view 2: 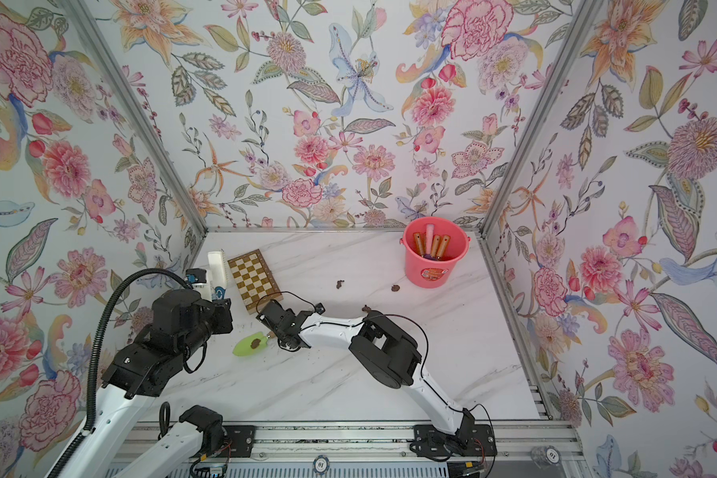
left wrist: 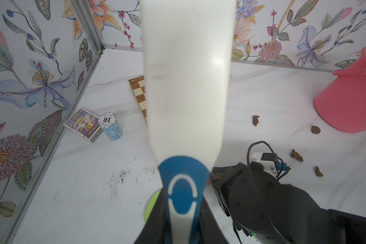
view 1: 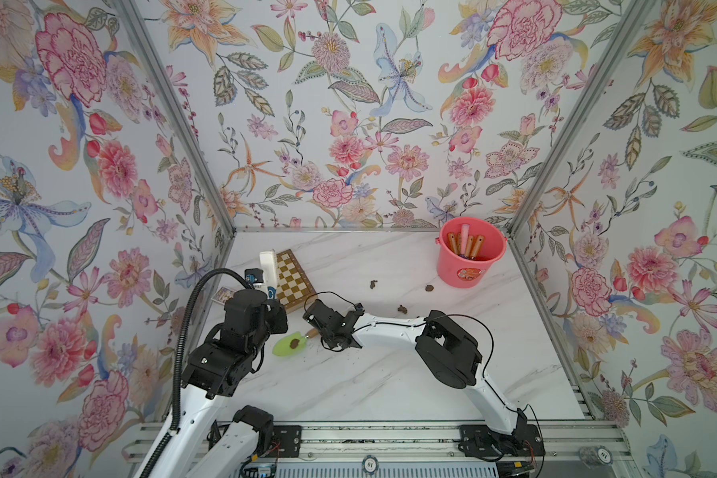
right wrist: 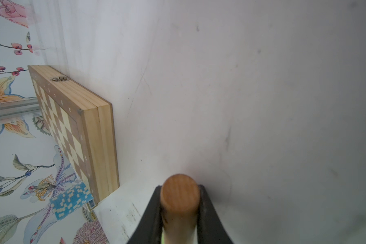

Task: Brush the soil off the hand trowel and place it into the bucket
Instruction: Pick up the hand trowel from the center of the board, then brush off the soil from the hand trowel.

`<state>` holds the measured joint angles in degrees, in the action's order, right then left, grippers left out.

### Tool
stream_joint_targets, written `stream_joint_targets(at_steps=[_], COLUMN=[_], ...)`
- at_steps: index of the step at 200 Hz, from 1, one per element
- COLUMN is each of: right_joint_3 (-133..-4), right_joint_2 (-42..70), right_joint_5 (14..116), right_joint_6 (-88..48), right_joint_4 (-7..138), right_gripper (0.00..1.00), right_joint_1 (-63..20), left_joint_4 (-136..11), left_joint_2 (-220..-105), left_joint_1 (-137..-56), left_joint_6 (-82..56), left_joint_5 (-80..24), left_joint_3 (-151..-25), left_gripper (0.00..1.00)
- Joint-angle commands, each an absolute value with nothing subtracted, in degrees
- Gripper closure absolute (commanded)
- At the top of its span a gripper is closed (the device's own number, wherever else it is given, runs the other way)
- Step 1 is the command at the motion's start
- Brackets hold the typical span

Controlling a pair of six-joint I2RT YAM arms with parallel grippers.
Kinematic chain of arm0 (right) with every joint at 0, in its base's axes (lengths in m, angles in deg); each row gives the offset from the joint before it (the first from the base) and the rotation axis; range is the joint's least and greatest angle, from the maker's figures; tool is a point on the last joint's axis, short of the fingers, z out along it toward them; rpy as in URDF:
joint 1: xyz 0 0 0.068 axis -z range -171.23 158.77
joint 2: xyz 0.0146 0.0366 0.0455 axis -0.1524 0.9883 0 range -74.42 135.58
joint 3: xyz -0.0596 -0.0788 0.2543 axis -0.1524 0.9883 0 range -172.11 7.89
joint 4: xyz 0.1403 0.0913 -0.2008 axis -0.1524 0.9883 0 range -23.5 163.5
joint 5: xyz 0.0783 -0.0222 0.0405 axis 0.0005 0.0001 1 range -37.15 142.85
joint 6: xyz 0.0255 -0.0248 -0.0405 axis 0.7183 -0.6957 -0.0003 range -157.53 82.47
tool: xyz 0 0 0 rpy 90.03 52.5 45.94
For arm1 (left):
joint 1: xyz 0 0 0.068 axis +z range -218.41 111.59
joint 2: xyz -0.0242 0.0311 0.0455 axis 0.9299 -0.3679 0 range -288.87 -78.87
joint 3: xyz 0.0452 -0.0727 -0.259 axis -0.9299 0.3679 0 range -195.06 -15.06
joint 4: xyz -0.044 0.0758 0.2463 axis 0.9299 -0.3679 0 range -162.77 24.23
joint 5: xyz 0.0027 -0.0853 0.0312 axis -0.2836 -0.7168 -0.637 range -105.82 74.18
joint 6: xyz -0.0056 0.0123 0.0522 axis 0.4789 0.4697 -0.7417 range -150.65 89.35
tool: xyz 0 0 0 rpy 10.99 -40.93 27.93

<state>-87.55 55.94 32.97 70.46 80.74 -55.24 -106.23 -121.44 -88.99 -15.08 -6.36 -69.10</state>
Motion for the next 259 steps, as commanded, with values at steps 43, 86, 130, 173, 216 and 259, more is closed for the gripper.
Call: stream_joint_targets(at_steps=[43, 86, 130, 173, 216, 259], right_joint_3=[-71.2, -59.5, -59.8, -62.2, -70.7, -78.1], right_joint_2=[40.6, 28.5, 19.6, 14.8, 17.0, 20.7], right_joint_5=[27.0, 34.6, 46.7, 62.3, 75.5, 83.2], right_joint_6=[47.9, 29.9, 8.2, -4.1, -12.9, -18.7], right_joint_4=[72.8, 66.0, 71.5, 74.3, 82.1, 88.9], right_gripper=[0.78, 0.77, 0.77, 0.8, 0.79, 0.8], right_joint_1=[-50.2, -43.3, -33.7, -19.6, -10.6, -8.0], left_joint_4=[-102.0, -98.5, -100.7, -99.5, -94.3, -89.2], left_joint_2=[-125.2, -131.1, -134.6, -138.3, -146.8, -156.4], left_joint_1=[-88.5, -88.8, -96.0, -110.6, -119.5, -122.4], left_joint_6=[-19.7, -24.0, -30.0, -33.3, -37.7, -43.0], left_joint_5=[-12.5, -25.8, -24.7, -12.3, -2.4, 2.4], left_joint_3=[-71.5, -72.7, -73.0, -70.9, -71.8, -76.5], left_gripper=[1.0, 1.0, 1.0, 1.0, 1.0, 1.0])
